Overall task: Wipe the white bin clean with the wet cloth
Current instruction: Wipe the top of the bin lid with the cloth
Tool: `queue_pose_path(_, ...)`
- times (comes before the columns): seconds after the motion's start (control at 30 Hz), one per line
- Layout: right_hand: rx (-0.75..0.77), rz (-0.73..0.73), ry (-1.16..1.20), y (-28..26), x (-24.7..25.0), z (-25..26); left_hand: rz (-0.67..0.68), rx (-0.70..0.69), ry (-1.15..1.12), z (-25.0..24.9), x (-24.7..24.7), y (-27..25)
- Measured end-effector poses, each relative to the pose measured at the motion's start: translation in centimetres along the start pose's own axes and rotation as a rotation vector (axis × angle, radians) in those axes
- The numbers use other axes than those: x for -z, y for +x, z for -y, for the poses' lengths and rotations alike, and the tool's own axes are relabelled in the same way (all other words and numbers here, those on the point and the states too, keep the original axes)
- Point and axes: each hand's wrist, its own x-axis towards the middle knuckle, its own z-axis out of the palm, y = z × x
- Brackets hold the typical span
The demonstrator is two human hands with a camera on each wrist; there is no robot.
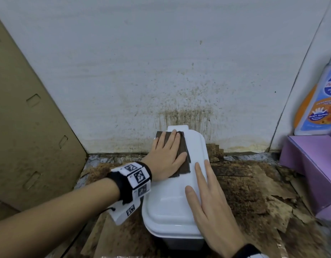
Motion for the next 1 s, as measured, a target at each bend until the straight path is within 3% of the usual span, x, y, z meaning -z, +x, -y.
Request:
queue_pose_path(0.3,0.018,-0.015,-0.002,-0.1,0.0,-0.1,-0.03,0.031,-0.025,1.0,1.3,3.4)
queue_pose_path(0.47,0.019,-0.009,0.0,-0.1,0.0,-0.1,-0.003,0.038,-0.047,1.2,1.3,2.4)
queue_pose_path(0.77,0.016,-0.014,0.009,-0.1,-0.2,-0.1,-0.002,0.026,-0.338,1.8,-0.8,-2.4)
queue_pose_path(1.0,0.039,-0.05,0.01,-0.3,-0.5,-0.3,-0.147,-0.003,-0.459,1.1,-2.7,-5.3)
